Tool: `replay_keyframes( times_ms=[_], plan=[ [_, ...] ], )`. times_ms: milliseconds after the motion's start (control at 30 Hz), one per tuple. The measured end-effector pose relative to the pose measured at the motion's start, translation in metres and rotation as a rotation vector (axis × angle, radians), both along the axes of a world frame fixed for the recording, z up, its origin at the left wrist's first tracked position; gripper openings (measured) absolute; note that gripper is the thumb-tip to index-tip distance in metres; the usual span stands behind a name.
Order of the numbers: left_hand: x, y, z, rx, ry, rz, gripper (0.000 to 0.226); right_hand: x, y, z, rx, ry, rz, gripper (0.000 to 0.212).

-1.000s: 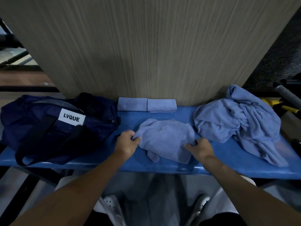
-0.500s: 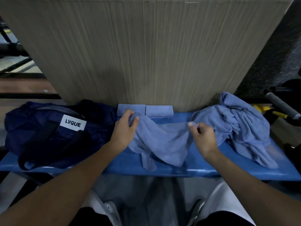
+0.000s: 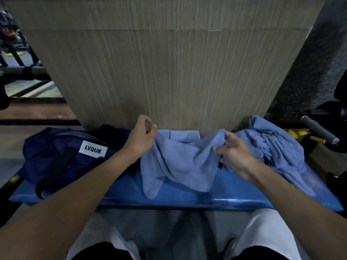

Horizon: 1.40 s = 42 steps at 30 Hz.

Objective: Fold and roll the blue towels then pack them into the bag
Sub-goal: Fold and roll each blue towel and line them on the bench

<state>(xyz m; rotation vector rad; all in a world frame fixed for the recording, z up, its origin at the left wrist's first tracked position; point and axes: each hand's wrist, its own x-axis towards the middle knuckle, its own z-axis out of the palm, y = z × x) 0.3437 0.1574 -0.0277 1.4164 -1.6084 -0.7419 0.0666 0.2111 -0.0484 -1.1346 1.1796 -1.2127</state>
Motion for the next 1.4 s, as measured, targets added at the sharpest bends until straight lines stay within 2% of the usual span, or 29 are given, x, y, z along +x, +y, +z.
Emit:
replay_keyframes(
  times_ms=[133,267,333,467,633,733,900,967,1200,1300,1400],
  plan=[
    [0.003,0.004,-0.001,0.114,0.024,-0.071,0.021,0.004,0.009,-0.006,0.038,0.081,0.155,0.065],
    [0.003,0.011,0.005,0.045,0.000,-0.100,0.030,0.004,0.006,-0.016,0.109,0.236,0.143,0.098],
    [0.005,0.012,0.006,0.006,-0.004,-0.117,0.032,0.003,0.006,-0.015,0.093,0.281,0.128,0.103],
    [0.013,0.010,0.009,-0.067,-0.068,-0.136,0.034,0.000,0.006,-0.002,-0.013,0.262,0.010,0.091],
    [0.022,0.006,0.013,-0.193,-0.144,-0.147,0.037,-0.003,0.001,0.014,-0.123,0.279,-0.221,0.044],
    [0.025,0.007,0.019,-0.224,-0.173,-0.109,0.038,-0.009,0.000,0.026,-0.189,0.294,-0.179,0.023],
    [0.032,0.005,0.027,-0.232,-0.206,-0.035,0.034,-0.027,-0.011,0.042,-0.180,0.508,-0.178,0.043],
    [0.033,0.005,0.030,-0.223,-0.171,-0.021,0.034,-0.033,-0.015,0.048,-0.221,0.521,-0.203,0.048],
    [0.027,0.006,0.047,-0.245,-0.103,-0.003,0.031,-0.035,-0.017,0.071,-0.390,0.493,-0.287,0.034],
    [0.025,0.008,0.050,-0.275,-0.118,0.021,0.030,-0.031,-0.015,0.067,-0.301,0.455,-0.261,0.028],
    [0.026,0.010,0.051,-0.269,-0.113,0.039,0.026,-0.026,-0.010,0.064,-0.178,0.443,-0.139,0.028]
  ],
)
